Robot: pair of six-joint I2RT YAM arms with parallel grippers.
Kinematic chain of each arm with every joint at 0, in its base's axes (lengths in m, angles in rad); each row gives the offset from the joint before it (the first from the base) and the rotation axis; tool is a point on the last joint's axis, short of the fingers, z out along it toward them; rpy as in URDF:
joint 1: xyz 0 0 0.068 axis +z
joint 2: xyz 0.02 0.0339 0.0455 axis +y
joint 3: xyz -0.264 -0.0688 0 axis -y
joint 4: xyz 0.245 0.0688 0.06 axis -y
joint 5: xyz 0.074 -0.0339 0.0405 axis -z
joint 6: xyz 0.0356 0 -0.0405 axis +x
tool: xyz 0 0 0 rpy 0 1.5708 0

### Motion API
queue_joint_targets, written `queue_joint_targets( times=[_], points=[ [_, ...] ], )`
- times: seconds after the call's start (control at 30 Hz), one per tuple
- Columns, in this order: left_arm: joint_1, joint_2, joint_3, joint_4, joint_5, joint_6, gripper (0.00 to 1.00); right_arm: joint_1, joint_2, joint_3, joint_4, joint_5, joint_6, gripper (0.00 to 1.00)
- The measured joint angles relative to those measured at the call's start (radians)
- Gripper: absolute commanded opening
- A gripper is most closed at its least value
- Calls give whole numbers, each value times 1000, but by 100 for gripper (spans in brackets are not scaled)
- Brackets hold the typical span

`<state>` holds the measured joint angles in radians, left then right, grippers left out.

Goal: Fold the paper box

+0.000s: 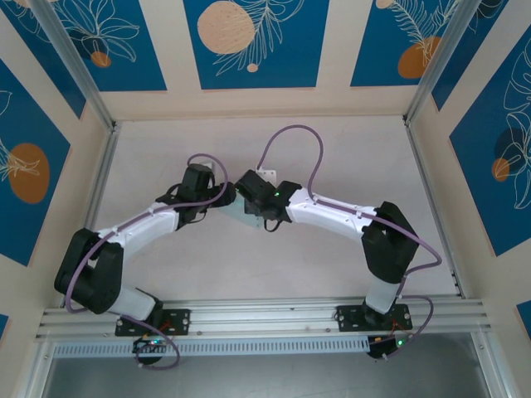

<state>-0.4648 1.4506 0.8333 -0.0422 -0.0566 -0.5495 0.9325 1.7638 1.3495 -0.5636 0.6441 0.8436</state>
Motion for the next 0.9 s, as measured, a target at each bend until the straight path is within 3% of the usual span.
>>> queue_joint_targets(
  times=[0.23, 0.43, 0.53, 0.63, 0.9],
  points=[
    [2, -12, -70, 92, 4, -39, 67, 15, -3, -56, 74, 15, 37, 50],
    [8, -31, -121, 167, 19, -66, 59, 17, -33, -127, 180, 4, 74, 35],
    [20, -43, -134, 174, 26, -71, 60, 13, -39, -142, 213, -6, 82, 31],
    [45, -65, -145, 158, 42, -69, 75, 6, -39, -149, 238, -26, 84, 31],
    [154, -160, -158, 48, 104, -60, 75, -2, -39, -151, 249, -50, 79, 31]
  ],
)
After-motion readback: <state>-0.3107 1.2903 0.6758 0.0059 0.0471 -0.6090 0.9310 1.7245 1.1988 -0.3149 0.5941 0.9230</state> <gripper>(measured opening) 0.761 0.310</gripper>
